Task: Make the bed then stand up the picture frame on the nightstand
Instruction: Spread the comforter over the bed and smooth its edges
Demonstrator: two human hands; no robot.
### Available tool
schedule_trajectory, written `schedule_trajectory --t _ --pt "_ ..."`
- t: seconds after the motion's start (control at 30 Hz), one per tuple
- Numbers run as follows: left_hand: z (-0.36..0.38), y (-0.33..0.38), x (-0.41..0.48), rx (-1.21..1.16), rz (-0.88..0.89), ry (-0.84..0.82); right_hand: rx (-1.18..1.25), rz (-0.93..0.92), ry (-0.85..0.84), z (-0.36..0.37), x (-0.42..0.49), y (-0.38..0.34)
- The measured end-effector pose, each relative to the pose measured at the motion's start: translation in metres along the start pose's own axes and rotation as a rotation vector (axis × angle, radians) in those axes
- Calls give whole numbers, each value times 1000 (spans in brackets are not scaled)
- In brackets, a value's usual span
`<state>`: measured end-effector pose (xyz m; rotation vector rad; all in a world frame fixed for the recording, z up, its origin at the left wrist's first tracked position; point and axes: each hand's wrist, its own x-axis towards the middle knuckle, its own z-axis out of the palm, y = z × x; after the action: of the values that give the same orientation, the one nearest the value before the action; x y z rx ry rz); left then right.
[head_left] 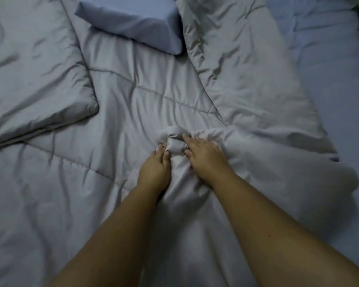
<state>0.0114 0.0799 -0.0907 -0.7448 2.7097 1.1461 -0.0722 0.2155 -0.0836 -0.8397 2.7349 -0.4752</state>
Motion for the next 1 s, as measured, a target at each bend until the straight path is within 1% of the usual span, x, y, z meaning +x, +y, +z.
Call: schedule_trajectory --t 0.07,0.23,0.3,0.37,0.43,0.47,0.5,0.57,0.63,0.7,0.77,0.87,1.0 --pt "8 14 -20 -21 10 -62 2 -64 -79 -13 -20 2" --pt "32 54 -71 -25 145 -188 -217 -152 -191 -47 -64 16" --pt "40 68 -90 -31 126 -269 -284 -202 -247 -60 -82 22" --pt "43 78 -107 -103 66 -357 -300 -236 -282 -71 -104 28" --pt "41 87 -123 -226 7 -388 -296 -234 -288 -82 -128 35" --pt "40 90 -131 -242 1 -375 -303 -216 -290 -89 -141 40" --pt "39 93 -137 -210 9 -355 -331 -208 -300 -97 -154 45" --pt "41 100 -153 -38 48 -342 -447 -258 -331 -113 -183 56" --pt "48 108 -171 192 130 -394 -545 -311 -372 -130 -213 67" --pt "58 116 -191 344 198 -422 -614 -339 -410 -145 -244 78" --pt "71 125 -213 403 233 -435 -658 -312 -447 -158 -277 90" --pt "93 139 -242 417 272 -465 -676 -210 -532 -175 -325 106" --pt "120 161 -271 425 317 -473 -847 -212 -726 -188 -388 122"
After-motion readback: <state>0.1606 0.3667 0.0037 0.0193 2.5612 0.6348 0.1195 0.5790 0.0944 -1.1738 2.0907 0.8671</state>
